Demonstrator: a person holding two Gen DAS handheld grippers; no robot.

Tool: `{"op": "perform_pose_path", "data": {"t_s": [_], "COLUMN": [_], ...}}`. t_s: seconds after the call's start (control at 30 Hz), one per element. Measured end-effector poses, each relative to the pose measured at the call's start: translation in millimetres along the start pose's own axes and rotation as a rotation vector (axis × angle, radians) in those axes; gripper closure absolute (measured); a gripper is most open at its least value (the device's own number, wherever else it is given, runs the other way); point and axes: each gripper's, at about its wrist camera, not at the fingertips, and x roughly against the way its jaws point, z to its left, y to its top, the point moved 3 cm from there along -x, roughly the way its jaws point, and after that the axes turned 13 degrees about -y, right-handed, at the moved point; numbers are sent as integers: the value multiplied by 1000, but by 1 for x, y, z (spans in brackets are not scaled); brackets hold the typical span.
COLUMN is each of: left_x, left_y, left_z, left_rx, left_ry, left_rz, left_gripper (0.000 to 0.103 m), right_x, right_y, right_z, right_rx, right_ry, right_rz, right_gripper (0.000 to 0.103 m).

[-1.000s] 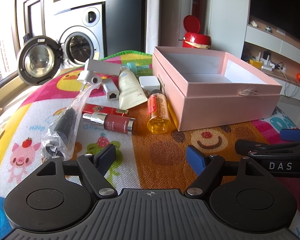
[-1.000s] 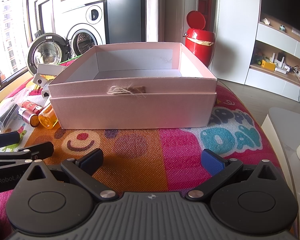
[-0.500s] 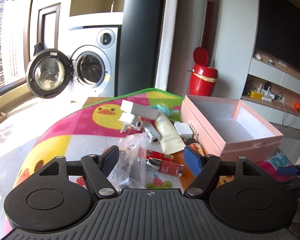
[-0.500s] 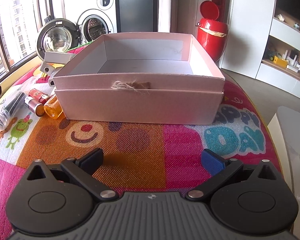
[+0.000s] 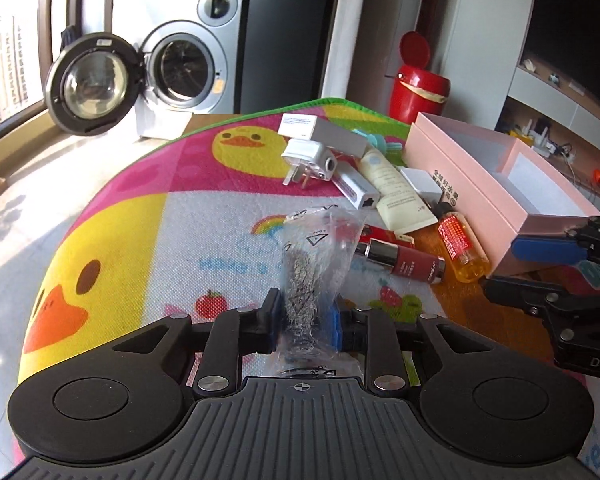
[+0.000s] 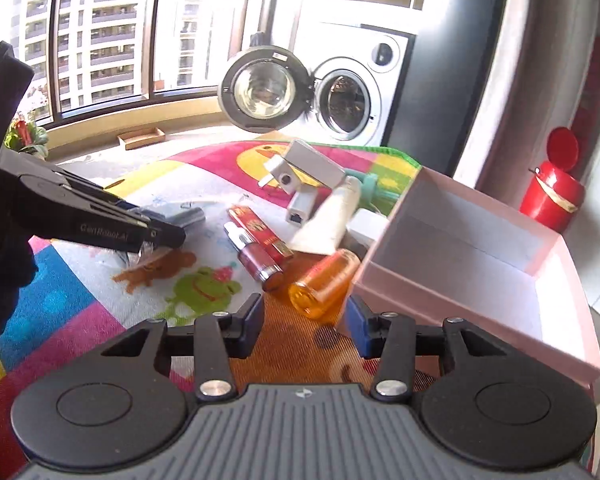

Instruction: Organize rigid objects

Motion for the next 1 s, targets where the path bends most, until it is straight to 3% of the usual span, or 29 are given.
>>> {"op": "perform_pose_path", "data": {"t_s": [0.17,0.3,0.47,0.63,0.67,0.73,0.77,0.83,0.9,1.0], "left_x": [13,11,5,0,-1,-3,-4,-6,-8,-7], "left_y": [-12,-10,-8,-10,-11,-12,-13,-13,-14,-17], "left_z": [11,19,10,-4,-8,-17,-21,-28,-33,-35], "left_rx": [67,124,96,82,77,68,58,43,26,23], "left_ry": [-4,-39,-57,-93,-95,-79,-59,-14,12,24], "left_rz": [-13,-22,-19,-11,-7,-2,1,7,13,3], "left_gripper": [76,74,73,73,73,73,72,71,70,70], "right_x": [-37,-62,-22,15,20,23,23,23,24,24], "right_y": [31,35,8,-28,-36,-43,-46,-48,-50,-53], "right_z": [37,45,39,12,2,-13,-19,-32,-45,-57], "right_rx": [77,77,140,241,264,275,273,228,119,-136], "right_ry": [37,46,127,85,39,-79,-135,-245,-250,-173], "right_rz": [12,84,91,76,65,52,50,51,77,139], "right_gripper": [63,79,83,83,80,63,49,41,35,19]}}
